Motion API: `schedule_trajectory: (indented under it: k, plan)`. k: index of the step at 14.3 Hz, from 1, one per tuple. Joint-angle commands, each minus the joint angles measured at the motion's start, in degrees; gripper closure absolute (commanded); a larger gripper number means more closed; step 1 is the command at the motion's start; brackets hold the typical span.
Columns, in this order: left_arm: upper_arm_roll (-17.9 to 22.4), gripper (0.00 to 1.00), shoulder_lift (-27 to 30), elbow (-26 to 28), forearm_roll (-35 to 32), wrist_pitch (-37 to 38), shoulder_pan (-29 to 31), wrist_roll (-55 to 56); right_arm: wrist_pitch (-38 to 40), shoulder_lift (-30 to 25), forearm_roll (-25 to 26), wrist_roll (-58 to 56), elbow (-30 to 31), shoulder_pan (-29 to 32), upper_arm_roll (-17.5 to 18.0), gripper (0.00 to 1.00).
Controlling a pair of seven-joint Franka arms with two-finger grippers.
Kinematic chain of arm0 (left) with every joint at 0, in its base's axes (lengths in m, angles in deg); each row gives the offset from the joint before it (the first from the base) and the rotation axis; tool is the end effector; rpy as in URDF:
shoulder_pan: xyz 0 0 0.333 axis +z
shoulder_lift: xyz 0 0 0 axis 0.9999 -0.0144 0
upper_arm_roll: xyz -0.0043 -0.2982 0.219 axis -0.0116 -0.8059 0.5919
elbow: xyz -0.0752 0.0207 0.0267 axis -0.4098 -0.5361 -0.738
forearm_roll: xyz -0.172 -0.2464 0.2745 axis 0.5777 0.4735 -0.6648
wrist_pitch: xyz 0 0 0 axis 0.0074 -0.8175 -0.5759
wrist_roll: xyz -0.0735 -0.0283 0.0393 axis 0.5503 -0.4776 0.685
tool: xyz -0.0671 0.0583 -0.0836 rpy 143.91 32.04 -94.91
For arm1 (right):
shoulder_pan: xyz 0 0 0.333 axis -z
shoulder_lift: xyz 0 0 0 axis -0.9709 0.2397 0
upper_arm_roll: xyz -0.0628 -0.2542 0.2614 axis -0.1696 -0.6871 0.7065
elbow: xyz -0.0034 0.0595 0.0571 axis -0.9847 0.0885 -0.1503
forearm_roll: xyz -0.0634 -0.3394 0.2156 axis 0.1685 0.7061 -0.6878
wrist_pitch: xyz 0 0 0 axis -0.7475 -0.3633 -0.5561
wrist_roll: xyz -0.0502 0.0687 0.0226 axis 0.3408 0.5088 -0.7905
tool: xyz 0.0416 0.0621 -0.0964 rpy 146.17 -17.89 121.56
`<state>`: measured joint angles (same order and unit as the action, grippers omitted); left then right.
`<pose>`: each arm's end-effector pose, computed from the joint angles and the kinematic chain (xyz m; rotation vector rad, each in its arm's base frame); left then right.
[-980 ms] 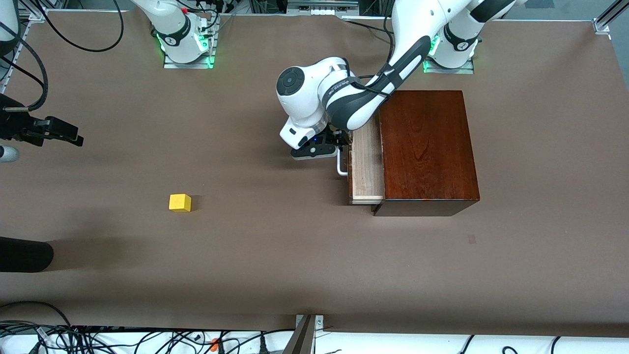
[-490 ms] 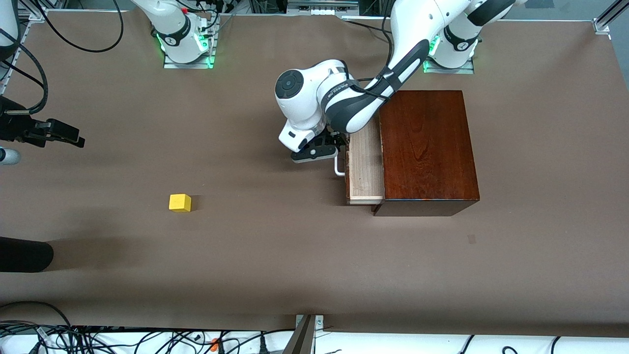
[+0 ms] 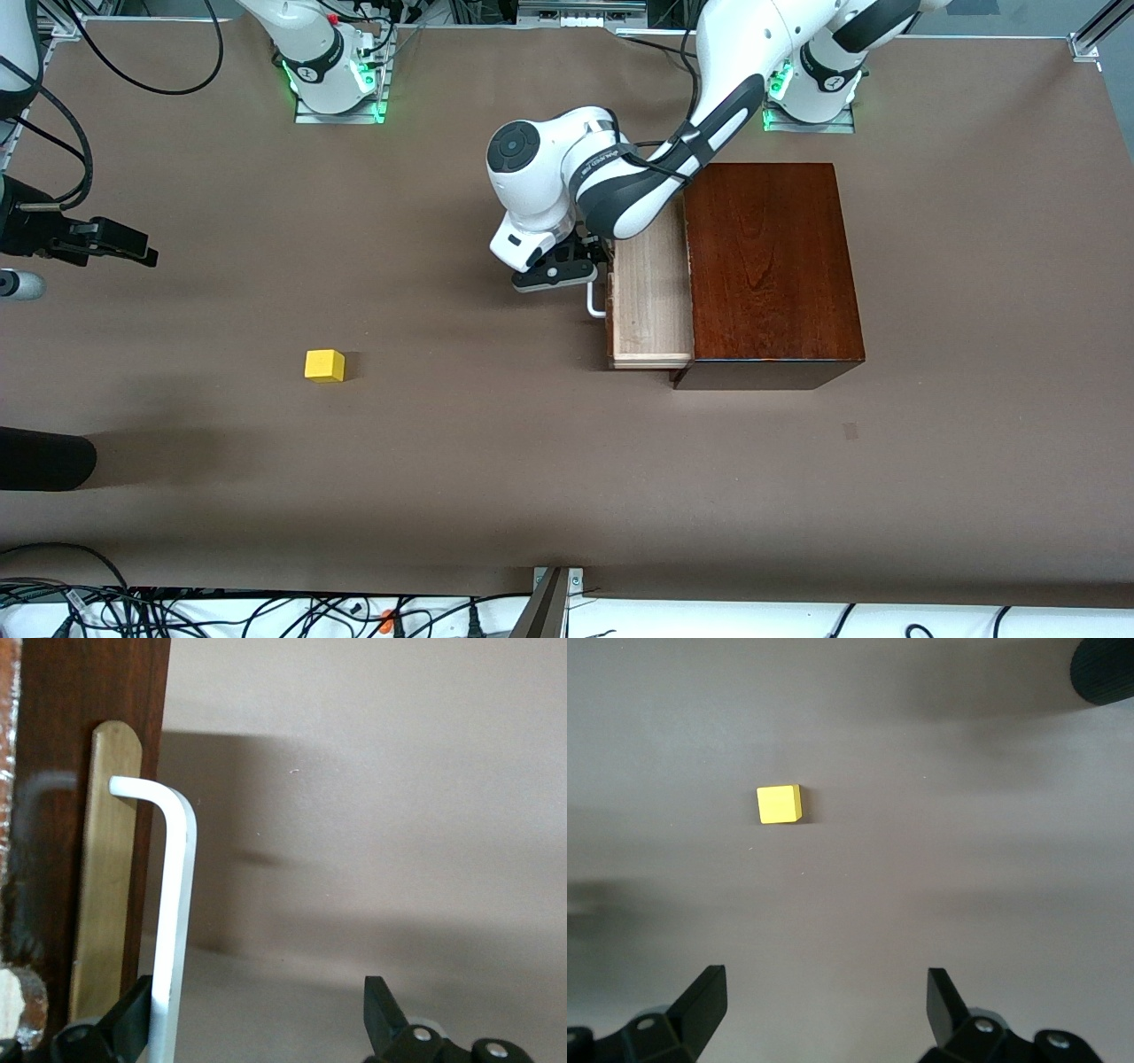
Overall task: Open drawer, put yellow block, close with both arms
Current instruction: 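Pull the drawer handle outward from the box with the left gripper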
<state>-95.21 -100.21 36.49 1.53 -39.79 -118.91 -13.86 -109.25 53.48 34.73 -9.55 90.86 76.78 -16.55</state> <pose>0.5175 -0.5777 0.2981 -2.9765 -0.1898 -0.0577 0.6183 -0.0433 0.5864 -3.0861 0.0274 0.1195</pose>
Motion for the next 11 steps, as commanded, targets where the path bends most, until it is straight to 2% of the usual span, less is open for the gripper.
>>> schedule_trajectory:
  k: [1,6,8,11]
  plan:
    - [-0.6,0.00,-2.9,-4.3,1.4,-2.7,-1.9,1.8,0.4,-0.3,-1.1,0.2,0.0,0.3,0.1,0.00]
    - [-0.7,0.00,-1.3,-4.2,1.4,-2.9,-1.5,1.2,0.4,0.0,-1.0,-0.5,0.0,0.8,0.0,0.00]
    - [-1.1,0.00,1.2,-4.1,1.4,-2.0,-0.6,1.0,0.4,-0.1,-1.0,-0.5,0.4,1.3,0.1,0.00]
    - [-1.1,0.00,6.3,-3.8,4.7,3.2,1.2,-1.3,0.4,-0.1,-1.0,-0.6,0.4,1.3,0.1,0.00]
